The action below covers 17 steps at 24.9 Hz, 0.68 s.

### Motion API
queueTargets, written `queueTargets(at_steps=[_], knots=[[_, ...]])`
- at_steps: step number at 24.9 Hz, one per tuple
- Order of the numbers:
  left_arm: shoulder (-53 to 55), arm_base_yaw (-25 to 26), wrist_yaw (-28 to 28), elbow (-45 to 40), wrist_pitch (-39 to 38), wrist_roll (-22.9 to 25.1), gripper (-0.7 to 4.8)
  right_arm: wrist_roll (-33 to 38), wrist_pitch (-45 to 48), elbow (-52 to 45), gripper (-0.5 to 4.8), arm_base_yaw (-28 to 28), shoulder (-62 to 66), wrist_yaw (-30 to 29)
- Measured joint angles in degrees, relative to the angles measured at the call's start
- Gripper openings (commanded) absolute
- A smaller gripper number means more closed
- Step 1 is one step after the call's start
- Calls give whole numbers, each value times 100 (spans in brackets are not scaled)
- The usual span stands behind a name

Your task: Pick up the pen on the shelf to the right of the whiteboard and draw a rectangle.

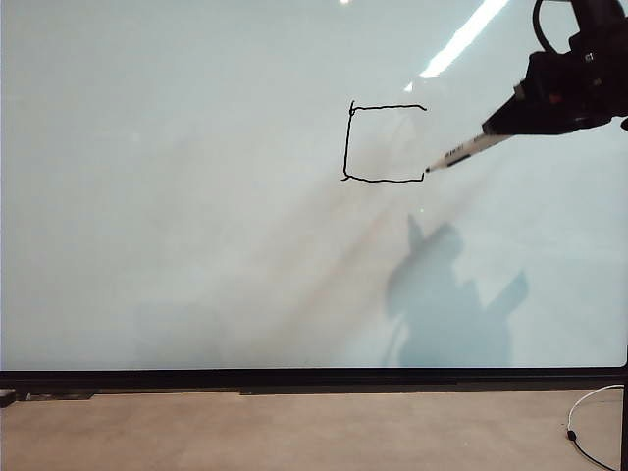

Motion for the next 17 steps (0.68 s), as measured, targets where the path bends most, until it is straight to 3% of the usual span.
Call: queueTargets(at_steps=[9,17], knots=[[0,0,0,0,0,-2,-4,-1158,-667,437,-5,463,-2,726],[0,0,0,0,0,0,-4,-1956,-1495,800,-5,483,-4,1036]])
